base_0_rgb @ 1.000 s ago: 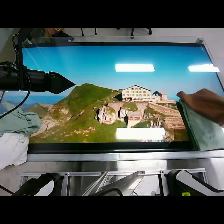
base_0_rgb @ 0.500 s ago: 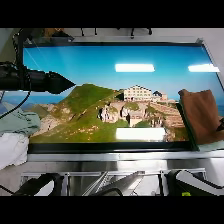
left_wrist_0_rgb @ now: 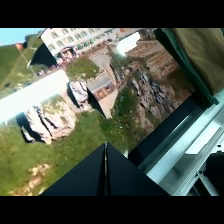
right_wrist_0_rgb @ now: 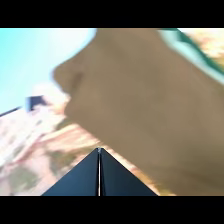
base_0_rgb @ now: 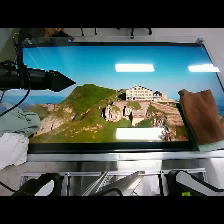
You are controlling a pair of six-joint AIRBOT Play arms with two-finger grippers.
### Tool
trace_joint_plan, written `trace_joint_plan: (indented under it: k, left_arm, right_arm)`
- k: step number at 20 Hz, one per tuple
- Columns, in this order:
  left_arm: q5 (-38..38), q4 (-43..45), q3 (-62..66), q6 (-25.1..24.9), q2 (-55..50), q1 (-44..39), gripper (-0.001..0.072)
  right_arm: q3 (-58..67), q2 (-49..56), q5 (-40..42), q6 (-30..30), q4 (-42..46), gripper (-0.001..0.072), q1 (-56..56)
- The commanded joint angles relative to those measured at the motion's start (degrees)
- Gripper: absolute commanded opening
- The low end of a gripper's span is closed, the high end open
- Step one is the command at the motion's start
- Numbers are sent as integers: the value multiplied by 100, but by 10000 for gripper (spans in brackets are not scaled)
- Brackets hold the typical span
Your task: Fold the shirts.
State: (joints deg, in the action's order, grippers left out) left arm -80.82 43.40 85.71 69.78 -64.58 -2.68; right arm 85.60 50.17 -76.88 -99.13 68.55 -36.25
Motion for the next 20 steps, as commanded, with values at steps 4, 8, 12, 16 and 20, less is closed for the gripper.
trace_joint_plan:
  k: [4,8,12,16,20]
  left_arm:
    - [24,-96,-2039,286,1357,-212,15]
    - [577,-98,-4113,678,2520,-616,15]
    - [629,-96,-4892,726,3235,-645,15]
    - [627,-96,-5071,787,3556,-645,15]
    - [625,-107,-5117,881,3576,-645,15]
  right_arm:
    - [-2175,-1034,560,337,-669,24,2868]
    - [-3901,-1672,1248,293,-669,24,4109]
    - [-4048,-1659,1196,337,-688,24,4188]
    - [-4048,-1659,1196,337,-688,24,4188]
    - [-4048,-1659,1198,337,-688,24,4188]
